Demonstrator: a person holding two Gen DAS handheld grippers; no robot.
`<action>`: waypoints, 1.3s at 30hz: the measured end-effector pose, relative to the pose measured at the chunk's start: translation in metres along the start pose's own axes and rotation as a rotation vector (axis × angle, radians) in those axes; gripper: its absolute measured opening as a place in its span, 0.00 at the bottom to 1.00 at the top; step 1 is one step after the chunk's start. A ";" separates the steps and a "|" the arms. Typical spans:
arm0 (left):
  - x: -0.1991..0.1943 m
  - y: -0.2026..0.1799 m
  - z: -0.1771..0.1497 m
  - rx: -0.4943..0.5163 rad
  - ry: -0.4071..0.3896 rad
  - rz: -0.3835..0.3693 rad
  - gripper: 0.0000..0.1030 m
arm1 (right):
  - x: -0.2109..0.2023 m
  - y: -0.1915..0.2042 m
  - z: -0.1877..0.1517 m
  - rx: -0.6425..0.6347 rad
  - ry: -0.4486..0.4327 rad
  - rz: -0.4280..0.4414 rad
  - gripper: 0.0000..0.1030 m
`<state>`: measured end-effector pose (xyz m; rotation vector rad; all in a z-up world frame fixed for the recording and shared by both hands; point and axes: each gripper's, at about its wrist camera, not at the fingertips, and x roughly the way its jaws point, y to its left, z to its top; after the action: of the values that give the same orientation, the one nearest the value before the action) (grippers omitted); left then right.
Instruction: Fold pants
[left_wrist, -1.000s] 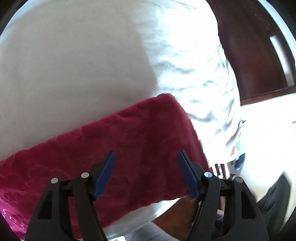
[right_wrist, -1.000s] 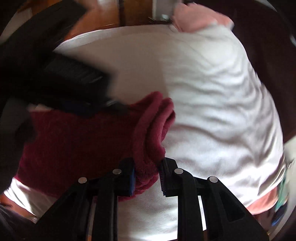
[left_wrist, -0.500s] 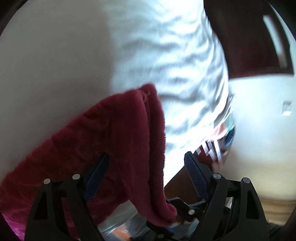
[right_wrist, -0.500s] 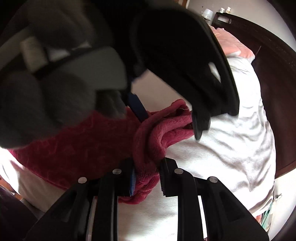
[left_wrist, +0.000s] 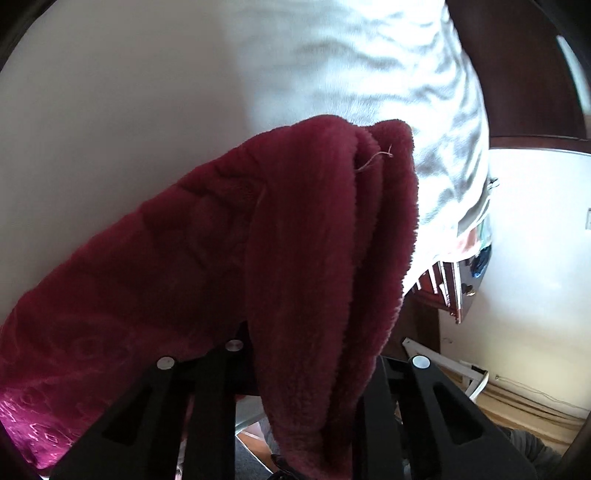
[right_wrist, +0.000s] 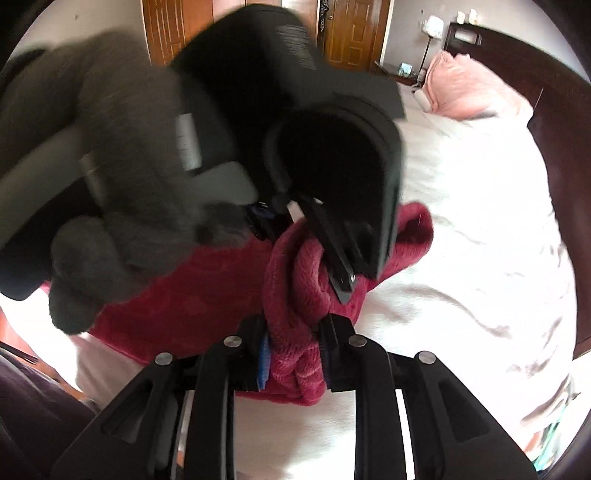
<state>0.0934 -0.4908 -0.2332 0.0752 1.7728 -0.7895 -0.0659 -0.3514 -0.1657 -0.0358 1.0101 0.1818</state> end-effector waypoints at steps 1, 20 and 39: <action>-0.005 0.004 -0.005 -0.005 -0.017 -0.008 0.16 | -0.002 0.000 0.002 0.030 0.004 0.029 0.25; -0.104 0.148 -0.168 -0.268 -0.324 -0.142 0.16 | -0.001 0.012 0.033 0.326 0.101 0.251 0.43; -0.099 0.278 -0.235 -0.461 -0.404 -0.178 0.30 | 0.091 0.110 0.059 0.211 0.237 0.234 0.43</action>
<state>0.0533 -0.1155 -0.2448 -0.5199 1.5412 -0.4604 0.0119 -0.2239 -0.2050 0.2592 1.2648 0.2879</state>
